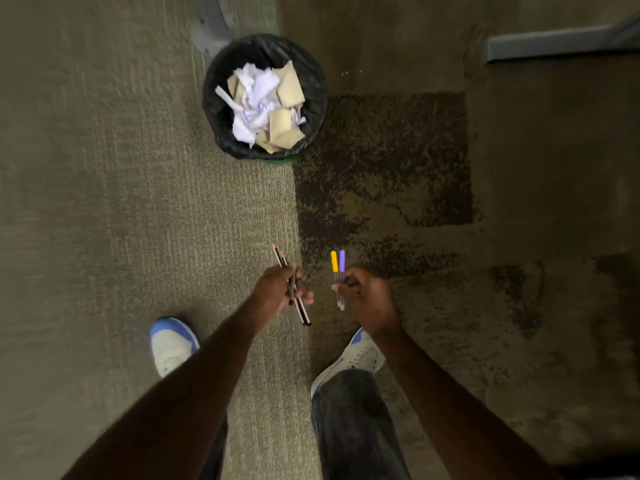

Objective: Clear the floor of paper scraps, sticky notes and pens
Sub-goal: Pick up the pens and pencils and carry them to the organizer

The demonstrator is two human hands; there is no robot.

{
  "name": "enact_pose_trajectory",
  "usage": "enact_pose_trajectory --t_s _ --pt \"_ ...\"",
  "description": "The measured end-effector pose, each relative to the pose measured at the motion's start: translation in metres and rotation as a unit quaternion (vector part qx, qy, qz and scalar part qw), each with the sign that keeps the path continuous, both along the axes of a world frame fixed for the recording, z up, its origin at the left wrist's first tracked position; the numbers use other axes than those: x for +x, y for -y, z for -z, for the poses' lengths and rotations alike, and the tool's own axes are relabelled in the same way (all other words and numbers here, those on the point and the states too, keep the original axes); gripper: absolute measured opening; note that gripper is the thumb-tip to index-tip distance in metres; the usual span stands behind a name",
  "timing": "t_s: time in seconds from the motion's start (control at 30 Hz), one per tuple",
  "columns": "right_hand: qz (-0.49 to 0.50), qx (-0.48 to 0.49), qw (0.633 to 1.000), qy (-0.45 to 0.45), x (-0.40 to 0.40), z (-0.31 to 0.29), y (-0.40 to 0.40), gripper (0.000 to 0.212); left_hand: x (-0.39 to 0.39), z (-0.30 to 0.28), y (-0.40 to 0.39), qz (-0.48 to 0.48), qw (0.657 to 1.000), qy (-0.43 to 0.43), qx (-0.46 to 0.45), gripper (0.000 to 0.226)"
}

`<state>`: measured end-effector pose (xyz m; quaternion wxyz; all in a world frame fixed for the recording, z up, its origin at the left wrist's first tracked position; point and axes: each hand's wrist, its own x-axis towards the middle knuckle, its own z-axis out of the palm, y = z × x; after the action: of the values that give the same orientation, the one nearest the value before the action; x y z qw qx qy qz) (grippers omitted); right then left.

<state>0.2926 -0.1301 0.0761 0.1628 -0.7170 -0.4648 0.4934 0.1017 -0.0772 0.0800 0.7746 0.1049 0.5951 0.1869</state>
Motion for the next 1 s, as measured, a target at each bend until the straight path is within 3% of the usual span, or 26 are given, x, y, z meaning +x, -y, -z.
enact_pose_trajectory --t_s 0.17,0.23,0.4,0.73,1.0 --pt "0.064 0.049 0.997 0.022 0.002 -0.079 -0.031 0.018 0.006 -0.081 -0.033 0.002 0.997 -0.015 0.073 0.026" --pt "0.114 0.059 0.992 0.003 0.003 -0.115 -0.049 0.01 0.004 -0.115 -0.051 0.014 0.993 -0.033 0.114 0.022" --pt "0.18 0.11 0.976 -0.058 0.002 -0.215 -0.092 0.01 -0.004 -0.201 -0.096 -0.006 0.987 0.013 0.16 0.02" --pt "0.233 0.204 0.949 -0.052 -0.003 -0.443 -0.13 0.007 -0.027 -0.404 -0.148 -0.067 0.97 -0.001 0.233 0.025" --pt "0.236 0.269 0.934 0.009 0.002 -0.612 -0.137 0.007 -0.03 -0.586 -0.171 -0.089 0.927 0.043 0.362 0.03"
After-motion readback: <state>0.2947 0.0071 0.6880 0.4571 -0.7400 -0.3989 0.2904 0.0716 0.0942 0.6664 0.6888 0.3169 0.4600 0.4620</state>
